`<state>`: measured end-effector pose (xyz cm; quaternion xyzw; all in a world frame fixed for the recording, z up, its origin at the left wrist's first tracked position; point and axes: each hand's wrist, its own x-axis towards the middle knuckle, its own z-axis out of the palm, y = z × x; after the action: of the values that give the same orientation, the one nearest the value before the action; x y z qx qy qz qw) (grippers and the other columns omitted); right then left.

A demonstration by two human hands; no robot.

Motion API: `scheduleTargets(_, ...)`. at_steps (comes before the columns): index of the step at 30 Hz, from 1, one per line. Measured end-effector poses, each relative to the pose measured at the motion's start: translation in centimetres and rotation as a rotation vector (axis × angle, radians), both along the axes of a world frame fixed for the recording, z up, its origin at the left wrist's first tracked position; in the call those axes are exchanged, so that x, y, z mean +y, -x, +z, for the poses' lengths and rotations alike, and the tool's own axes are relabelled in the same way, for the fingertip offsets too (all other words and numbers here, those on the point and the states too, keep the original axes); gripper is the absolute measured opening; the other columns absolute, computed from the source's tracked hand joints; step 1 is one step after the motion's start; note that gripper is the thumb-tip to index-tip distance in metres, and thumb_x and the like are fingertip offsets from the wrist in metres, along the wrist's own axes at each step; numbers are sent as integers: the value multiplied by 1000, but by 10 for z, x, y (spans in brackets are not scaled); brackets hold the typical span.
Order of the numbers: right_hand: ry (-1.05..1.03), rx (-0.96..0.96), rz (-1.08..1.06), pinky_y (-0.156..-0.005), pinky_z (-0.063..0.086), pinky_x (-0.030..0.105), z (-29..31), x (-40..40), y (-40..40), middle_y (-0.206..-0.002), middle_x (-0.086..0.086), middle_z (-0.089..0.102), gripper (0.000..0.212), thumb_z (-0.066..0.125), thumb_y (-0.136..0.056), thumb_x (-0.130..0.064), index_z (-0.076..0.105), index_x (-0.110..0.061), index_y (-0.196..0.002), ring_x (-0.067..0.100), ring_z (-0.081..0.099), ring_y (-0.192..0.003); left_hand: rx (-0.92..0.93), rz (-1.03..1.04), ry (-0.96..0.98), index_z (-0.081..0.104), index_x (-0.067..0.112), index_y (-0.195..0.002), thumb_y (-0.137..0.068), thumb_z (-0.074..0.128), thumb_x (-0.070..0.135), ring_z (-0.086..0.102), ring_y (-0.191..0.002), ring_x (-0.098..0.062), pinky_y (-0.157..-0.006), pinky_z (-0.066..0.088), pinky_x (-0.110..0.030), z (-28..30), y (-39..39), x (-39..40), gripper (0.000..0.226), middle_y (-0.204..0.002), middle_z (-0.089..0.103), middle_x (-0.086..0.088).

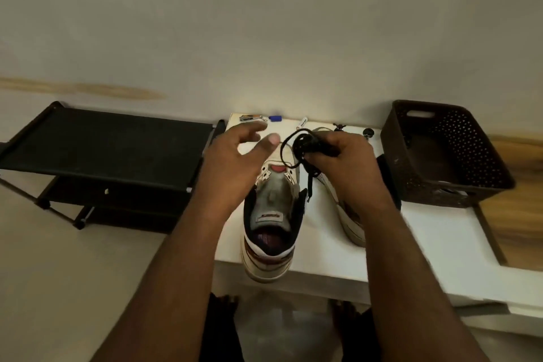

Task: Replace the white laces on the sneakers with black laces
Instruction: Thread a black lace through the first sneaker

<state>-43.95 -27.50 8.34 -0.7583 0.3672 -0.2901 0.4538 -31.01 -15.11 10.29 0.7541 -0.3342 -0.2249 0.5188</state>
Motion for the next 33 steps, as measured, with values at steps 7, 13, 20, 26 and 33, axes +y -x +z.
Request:
scheduleTargets(7, -395, -292, 148, -64, 54, 25, -5, -8, -24, -75, 3, 72, 39, 73, -73, 6, 69, -9, -109, 15, 69, -70, 253, 51, 184, 74, 17, -90, -90, 64, 15, 61, -57, -14, -49, 53, -27, -41, -25, -17, 10, -73, 72, -2)
scheduleTargets(13, -466, -565, -34, -68, 53, 29, 6, -20, 2, -79, -1, 73, 18, 77, -59, -17, 77, -23, -76, 13, 65, -73, 520, 521, 594, 71, 22, -86, -95, 60, 23, 52, -44, -13, -42, 41, -24, -38, -35, -29, 15, -75, 71, 1)
scheduleTargets(20, -324, -379, -22, -78, 52, 29, 7, -29, 59, -86, -2, 69, 5, 75, -64, -26, 72, -23, -67, 13, 65, -82, 573, 892, 688, 71, 20, -91, -94, 55, 20, 62, -65, -13, -56, 50, -30, -47, -43, -27, 16, -80, 68, 2)
scheduleTargets(26, -449, -793, -206, -73, 51, 29, 16, -23, 74, -70, -5, 58, 23, 47, -93, -8, 57, -22, -78, 10, 57, -67, 574, 1106, 557, 56, 25, -107, -95, 53, 15, 58, -99, -11, -80, 50, -25, -62, -59, -25, 16, -115, 57, 1)
scheduleTargets(33, -47, -259, -54, -51, 48, 18, 29, 1, 38, -67, -1, 69, 12, 66, -87, -8, 66, -18, -79, 3, 58, -56, 191, 24, 413, 61, 28, -123, -85, 68, 20, 56, -120, -11, -95, 48, -34, -32, -12, -36, 39, -125, 63, 6)
